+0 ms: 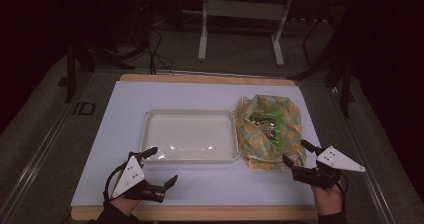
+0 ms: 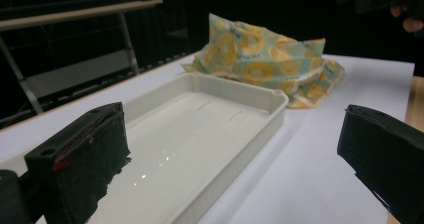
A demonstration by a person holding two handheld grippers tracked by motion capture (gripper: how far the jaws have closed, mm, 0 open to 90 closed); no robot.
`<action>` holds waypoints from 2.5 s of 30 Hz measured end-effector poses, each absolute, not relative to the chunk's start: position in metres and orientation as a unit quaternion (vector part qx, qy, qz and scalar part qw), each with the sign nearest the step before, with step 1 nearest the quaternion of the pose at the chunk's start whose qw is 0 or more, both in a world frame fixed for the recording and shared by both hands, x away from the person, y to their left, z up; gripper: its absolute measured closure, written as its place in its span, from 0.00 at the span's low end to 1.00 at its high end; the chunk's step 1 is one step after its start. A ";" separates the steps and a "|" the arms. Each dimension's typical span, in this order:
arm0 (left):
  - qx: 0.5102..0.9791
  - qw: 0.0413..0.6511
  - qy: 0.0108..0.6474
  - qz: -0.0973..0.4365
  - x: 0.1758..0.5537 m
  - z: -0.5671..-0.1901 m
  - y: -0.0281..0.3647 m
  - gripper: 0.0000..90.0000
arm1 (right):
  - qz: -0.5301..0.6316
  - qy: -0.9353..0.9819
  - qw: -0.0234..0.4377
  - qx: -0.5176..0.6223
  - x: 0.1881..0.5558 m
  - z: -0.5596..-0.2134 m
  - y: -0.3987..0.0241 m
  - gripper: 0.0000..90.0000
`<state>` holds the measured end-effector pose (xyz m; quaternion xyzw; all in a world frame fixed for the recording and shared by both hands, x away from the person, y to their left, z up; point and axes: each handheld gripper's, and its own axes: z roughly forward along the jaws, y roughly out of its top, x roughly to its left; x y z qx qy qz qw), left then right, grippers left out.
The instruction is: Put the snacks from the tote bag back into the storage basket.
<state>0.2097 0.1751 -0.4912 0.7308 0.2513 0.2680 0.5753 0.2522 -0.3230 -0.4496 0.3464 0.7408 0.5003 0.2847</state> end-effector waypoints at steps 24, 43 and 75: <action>0.737 0.566 0.255 0.268 0.199 -0.490 0.180 0.00 | 0.527 0.750 0.267 0.299 0.260 -0.411 -0.320 0.15; 0.740 0.565 0.247 0.269 0.199 -0.490 0.178 0.00 | 0.537 0.739 0.293 0.280 0.273 -0.393 -0.316 0.17; 0.743 0.565 0.246 0.263 0.200 -0.490 0.177 0.00 | 0.515 0.733 0.300 0.328 0.328 -0.384 -0.315 0.14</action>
